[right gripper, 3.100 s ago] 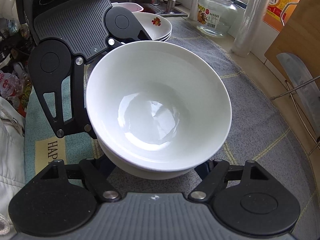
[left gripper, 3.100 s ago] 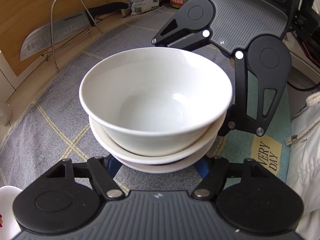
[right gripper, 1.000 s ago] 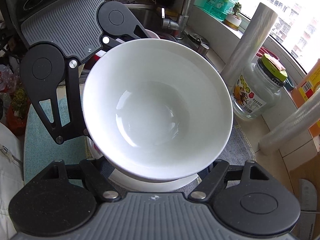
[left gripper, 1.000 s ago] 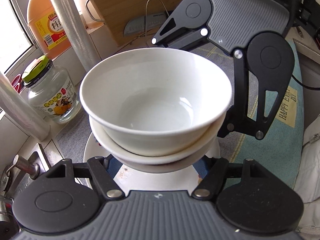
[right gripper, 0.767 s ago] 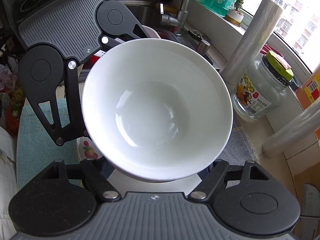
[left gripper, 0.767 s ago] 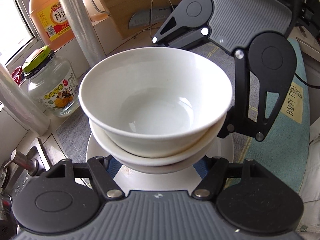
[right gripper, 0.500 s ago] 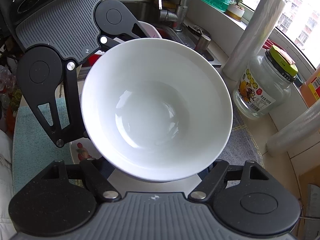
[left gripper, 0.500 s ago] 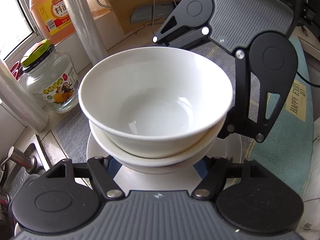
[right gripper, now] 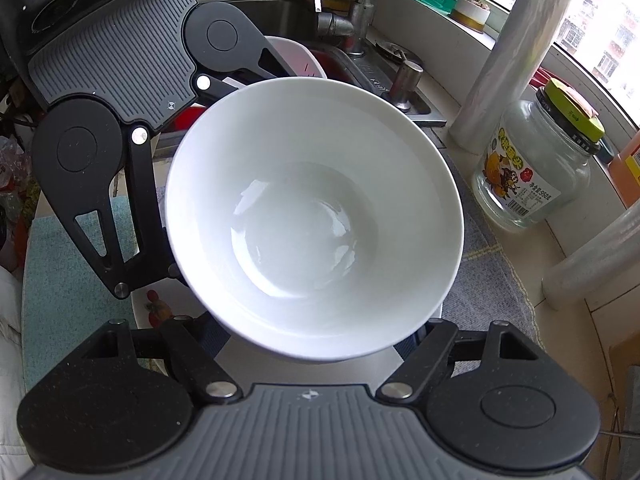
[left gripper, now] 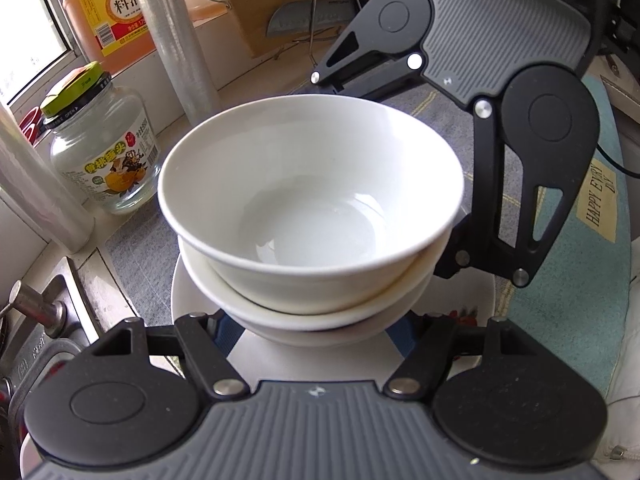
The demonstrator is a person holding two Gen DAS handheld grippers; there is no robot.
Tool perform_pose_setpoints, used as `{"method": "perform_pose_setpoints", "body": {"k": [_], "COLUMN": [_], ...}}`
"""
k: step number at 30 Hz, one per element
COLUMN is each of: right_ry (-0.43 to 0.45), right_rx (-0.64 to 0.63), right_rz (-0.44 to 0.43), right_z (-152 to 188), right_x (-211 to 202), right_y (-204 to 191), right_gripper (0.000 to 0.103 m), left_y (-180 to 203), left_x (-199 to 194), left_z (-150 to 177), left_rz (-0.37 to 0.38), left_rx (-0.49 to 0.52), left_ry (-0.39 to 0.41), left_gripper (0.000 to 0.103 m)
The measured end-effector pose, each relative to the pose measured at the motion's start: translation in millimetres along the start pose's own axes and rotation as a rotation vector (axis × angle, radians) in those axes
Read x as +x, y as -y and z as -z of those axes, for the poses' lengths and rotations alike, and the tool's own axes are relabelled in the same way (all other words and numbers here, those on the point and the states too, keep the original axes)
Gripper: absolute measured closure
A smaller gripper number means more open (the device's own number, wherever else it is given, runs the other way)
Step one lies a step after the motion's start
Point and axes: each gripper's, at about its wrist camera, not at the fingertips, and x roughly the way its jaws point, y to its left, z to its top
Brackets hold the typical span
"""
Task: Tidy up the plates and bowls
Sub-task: 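Lift the bowl stack with both grippers and carry it over the plate stack, then lower the bowl stack onto the top plate with both grippers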
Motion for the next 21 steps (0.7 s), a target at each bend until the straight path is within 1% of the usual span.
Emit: {"method": "perform_pose_setpoints", "body": {"k": [9, 18, 19, 21], "right_ry": [0.001, 0.008, 0.01, 0.025], "right_rx": [0.02, 0.023, 0.025, 0.033], "right_rz": [-0.012, 0.002, 0.002, -0.002], "right_z": [1.7, 2.1, 2.0, 2.1], "right_x": [1.7, 1.1, 0.5, -2.2], "right_y": [5.0, 3.9, 3.8, 4.4], "right_gripper": [0.02, 0.019, 0.018, 0.013], "left_y": [-3.4, -0.2, 1.0, 3.3], "left_x": [2.0, 3.2, 2.9, 1.4], "left_z": [-0.2, -1.7, -1.8, -1.7], "left_rz": [0.013, -0.003, -0.006, -0.015], "left_rx": [-0.028, -0.014, -0.012, -0.007], "left_ry": [-0.011, -0.014, -0.013, -0.01], "left_gripper": [0.029, 0.027, 0.027, 0.027]}}
